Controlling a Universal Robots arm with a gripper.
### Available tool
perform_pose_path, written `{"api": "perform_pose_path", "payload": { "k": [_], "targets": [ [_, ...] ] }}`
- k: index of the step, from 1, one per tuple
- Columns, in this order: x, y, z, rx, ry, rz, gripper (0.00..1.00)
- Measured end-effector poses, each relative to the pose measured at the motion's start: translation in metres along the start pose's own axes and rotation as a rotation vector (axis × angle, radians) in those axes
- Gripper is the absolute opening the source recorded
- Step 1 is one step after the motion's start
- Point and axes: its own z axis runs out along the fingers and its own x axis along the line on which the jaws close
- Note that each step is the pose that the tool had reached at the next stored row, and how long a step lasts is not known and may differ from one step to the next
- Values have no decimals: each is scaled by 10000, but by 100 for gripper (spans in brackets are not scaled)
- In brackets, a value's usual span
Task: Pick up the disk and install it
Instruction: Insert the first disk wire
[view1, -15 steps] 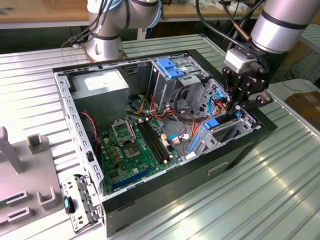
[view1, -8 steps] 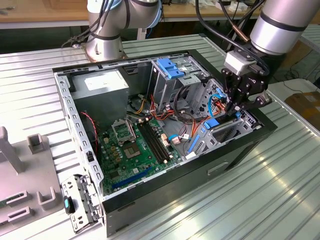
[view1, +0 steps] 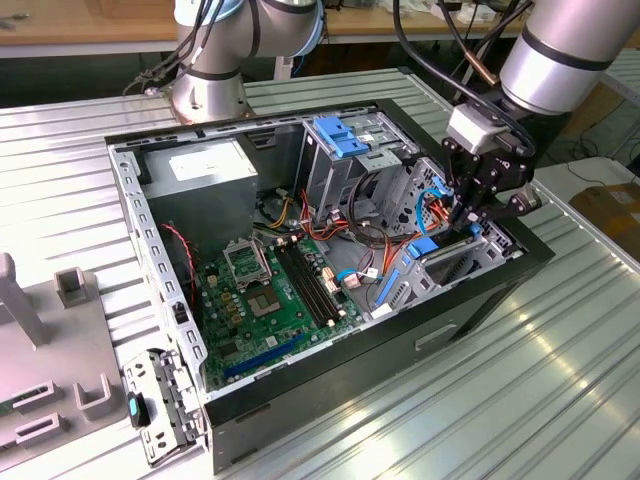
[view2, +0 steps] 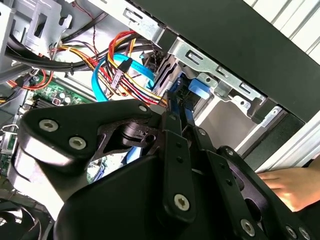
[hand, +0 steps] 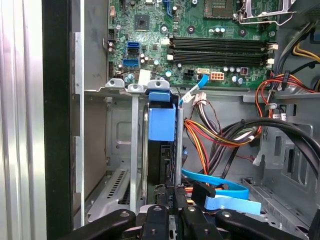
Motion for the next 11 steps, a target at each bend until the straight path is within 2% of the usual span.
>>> {"api": "perform_pose_path", "payload": {
  "k": [11],
  "targets": [
    [29,4,51,0,17,-1,17]
  ]
}}
